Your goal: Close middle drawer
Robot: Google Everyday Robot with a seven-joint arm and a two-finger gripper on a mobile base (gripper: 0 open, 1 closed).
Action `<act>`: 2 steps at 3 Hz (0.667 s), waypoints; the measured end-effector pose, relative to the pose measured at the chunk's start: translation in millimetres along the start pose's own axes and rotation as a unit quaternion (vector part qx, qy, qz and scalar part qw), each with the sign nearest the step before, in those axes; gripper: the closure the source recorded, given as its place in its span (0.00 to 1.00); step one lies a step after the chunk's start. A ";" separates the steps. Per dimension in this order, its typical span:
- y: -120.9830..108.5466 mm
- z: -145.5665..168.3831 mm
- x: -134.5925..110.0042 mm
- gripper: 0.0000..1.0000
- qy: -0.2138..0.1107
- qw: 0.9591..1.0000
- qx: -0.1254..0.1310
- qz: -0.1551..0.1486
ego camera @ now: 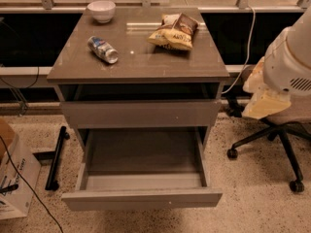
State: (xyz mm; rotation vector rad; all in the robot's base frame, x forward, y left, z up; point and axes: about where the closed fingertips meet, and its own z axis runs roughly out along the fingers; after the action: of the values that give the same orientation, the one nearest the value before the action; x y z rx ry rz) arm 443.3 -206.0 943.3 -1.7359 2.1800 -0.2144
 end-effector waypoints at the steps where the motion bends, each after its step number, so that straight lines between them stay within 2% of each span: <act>1: 3.7 36.8 6.1 0.78 -0.014 1.000 0.004 -0.001; 2: -1.4 34.5 2.9 0.99 -0.017 1.000 0.016 -0.002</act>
Offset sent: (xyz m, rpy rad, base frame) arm 0.0060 -0.0019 -0.0273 0.0075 -0.0107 0.0072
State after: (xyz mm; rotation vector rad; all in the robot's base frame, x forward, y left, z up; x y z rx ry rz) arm 456.4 -205.8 911.3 -1.7134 2.1374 -0.2176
